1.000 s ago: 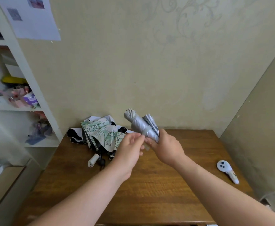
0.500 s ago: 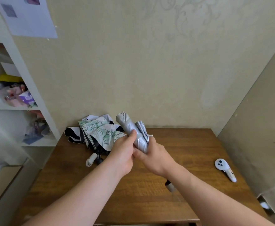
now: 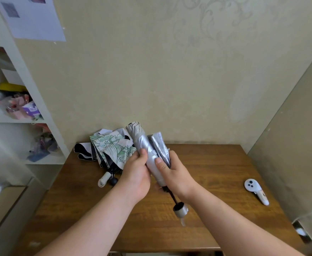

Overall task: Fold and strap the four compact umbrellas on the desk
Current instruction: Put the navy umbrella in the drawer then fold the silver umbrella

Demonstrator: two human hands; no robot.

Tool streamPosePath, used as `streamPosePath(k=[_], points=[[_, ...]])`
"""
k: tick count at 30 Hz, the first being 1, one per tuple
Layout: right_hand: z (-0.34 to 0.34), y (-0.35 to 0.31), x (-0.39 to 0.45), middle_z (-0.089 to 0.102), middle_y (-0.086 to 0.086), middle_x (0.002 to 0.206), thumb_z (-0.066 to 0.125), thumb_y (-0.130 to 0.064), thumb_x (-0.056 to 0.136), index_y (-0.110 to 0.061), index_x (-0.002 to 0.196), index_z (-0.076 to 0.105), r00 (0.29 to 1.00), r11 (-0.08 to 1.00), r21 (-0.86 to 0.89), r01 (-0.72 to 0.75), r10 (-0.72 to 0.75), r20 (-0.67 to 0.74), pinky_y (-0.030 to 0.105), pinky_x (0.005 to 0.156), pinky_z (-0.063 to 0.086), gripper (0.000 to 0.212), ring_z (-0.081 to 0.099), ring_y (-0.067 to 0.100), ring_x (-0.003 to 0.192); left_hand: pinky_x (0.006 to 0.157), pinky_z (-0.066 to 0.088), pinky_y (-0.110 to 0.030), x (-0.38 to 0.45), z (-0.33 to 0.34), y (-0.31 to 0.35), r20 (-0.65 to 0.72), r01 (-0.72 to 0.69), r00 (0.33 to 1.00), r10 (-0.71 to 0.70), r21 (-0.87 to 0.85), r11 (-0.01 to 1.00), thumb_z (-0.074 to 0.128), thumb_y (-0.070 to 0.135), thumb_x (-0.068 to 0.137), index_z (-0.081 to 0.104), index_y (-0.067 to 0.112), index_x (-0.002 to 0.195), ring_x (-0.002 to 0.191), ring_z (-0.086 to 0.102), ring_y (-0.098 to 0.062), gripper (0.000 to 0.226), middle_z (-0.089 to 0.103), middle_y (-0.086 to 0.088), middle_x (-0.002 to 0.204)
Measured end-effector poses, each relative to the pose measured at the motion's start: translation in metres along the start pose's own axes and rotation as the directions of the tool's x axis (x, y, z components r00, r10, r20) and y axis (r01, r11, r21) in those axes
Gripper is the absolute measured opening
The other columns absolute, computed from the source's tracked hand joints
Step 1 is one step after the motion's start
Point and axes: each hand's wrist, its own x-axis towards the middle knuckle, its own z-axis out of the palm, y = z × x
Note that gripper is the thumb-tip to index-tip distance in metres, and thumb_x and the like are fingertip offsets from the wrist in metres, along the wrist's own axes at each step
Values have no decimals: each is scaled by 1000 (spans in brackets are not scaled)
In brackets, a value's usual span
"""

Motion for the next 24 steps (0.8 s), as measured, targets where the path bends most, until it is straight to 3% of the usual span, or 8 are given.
streamPosePath(k=[3, 6, 8, 11, 14, 17, 21, 24], points=[[-1, 2, -2, 60, -2, 78, 59, -43, 104, -17, 102, 46, 995, 993, -60, 100, -102, -18, 49, 53, 56, 29, 58, 21, 56, 115, 43, -47, 0, -10, 1, 77, 15, 997, -16, 4, 1000, 35, 28, 113, 54, 13, 142, 128, 64, -31, 38, 69, -17, 134], [-4, 2, -4, 61, -3, 76, 54, -45, 105, -23, 93, 42, 982, 969, -193, 156, -172, -71, 48, 56, 55, 28, 57, 20, 58, 118, 40, -48, 2, -13, 3, 63, 14, 998, -19, 78, 997, 38, 31, 112, 54, 10, 142, 131, 62, -30, 39, 68, -16, 135], [-7, -1, -4, 62, -1, 78, 51, -48, 105, -27, 91, 39, 974, 942, -289, 171, -205, -92, 48, 58, 53, 28, 59, 27, 62, 113, 43, -43, 3, -10, 5, -50, -12, 999, 22, 185, 983, 52, 35, 109, 57, 16, 134, 124, 65, -25, 32, 71, -9, 130], [-14, -9, -1, 59, 0, 80, 47, -47, 107, -25, 91, 36, 962, 886, -437, 155, -236, -137, 42, 60, 45, 29, 54, 24, 68, 99, 51, -40, -2, -9, 4, -306, 23, 947, 93, 354, 935, 68, 38, 100, 62, 27, 115, 105, 64, -17, 20, 67, 1, 114], [-17, -15, 1, 58, 0, 88, 44, -50, 106, -21, 94, 32, 955, 768, -623, 146, -273, -113, 43, 61, 44, 34, 57, 28, 75, 88, 52, -37, -9, -1, -7, -242, 20, 970, 35, 222, 975, 62, 22, 105, 70, 19, 108, 97, 66, -20, 9, 70, -3, 108], [-12, -11, 0, 53, -4, 96, 39, -58, 106, -27, 97, 25, 936, 496, -844, 204, -350, 20, 42, 55, 47, 36, 59, 32, 73, 94, 55, -40, -17, 11, -11, -144, 42, 989, -25, 112, 993, 53, 12, 108, 72, 16, 112, 104, 71, -22, 20, 77, -7, 112], [-10, 1, 5, 53, -3, 91, 56, -47, 103, -24, 101, 32, 868, 358, -907, 223, -496, 17, 31, 41, 29, 33, 52, 31, 55, 76, 59, -45, -8, 2, -11, -348, 160, 930, -116, 98, 982, 67, 27, 101, 55, 34, 138, 113, 63, -27, 39, 63, -5, 129], [-13, 3, 8, 54, -2, 95, 56, -41, 104, -23, 105, 34, 896, 330, -924, 195, -443, 31, 37, 43, 41, 29, 60, 34, 62, 63, 52, -33, -8, -7, -13, -361, 220, 911, -198, 23, 975, 77, 33, 95, 64, 20, 119, 81, 60, -15, 31, 65, 0, 96]])
